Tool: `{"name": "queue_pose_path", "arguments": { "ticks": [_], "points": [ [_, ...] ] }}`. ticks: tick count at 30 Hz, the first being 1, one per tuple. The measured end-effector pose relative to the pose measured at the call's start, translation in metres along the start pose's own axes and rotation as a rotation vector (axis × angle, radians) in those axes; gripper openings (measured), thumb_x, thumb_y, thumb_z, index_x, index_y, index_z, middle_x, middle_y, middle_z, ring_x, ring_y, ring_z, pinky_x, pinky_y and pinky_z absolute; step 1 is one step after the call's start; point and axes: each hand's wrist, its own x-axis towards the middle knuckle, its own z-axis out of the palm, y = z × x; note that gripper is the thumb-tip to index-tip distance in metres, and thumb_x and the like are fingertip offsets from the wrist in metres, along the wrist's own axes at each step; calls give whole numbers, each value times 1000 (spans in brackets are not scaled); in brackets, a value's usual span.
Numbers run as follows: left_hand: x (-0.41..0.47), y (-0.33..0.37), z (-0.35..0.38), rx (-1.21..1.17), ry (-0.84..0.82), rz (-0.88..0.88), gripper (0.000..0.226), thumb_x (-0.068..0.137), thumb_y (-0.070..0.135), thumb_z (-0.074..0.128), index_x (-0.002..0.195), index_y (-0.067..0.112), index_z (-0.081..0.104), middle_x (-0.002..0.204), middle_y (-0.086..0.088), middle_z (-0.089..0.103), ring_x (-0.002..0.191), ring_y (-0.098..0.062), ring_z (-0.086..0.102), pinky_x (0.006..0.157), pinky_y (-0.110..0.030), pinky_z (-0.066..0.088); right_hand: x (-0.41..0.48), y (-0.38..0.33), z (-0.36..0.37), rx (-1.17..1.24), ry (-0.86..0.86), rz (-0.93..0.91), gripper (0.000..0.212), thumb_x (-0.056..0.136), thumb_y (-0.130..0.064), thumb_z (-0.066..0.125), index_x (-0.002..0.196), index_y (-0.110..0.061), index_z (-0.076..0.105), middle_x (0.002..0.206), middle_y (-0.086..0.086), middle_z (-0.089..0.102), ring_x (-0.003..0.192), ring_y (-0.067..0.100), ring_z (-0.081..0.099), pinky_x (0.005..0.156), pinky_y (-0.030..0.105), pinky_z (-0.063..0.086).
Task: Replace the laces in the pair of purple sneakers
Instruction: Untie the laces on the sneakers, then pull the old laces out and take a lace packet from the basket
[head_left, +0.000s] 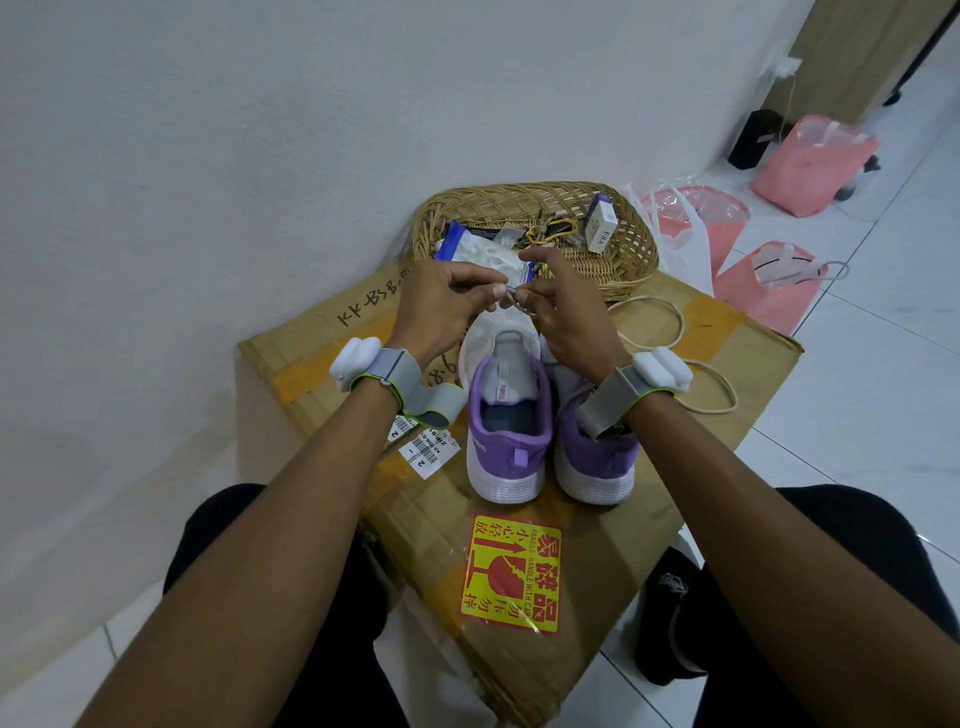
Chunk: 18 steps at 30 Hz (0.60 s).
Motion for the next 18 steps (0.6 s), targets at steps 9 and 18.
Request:
{"name": "queue_pose_path", "arguments": {
  "ticks": [9,18],
  "points": [
    [4,2,2,6,48,-12,9,88,10,74,96,6,77,82,-7,75,73,-15,71,74,-26,60,2,0,-4,28,-98,14,18,100,-22,54,114,-11,57,79,-1,75,72,10,70,71,27,52],
    [35,27,-59,-92,425,-60,9,86,19,72,80,24,74,73,-1,74,68,-12,66,80,-39,60,23,-31,-50,75,4,50,54,103,-45,40,59,-18,59,55,8,47,50,16,39,52,28,31]
  ]
}}
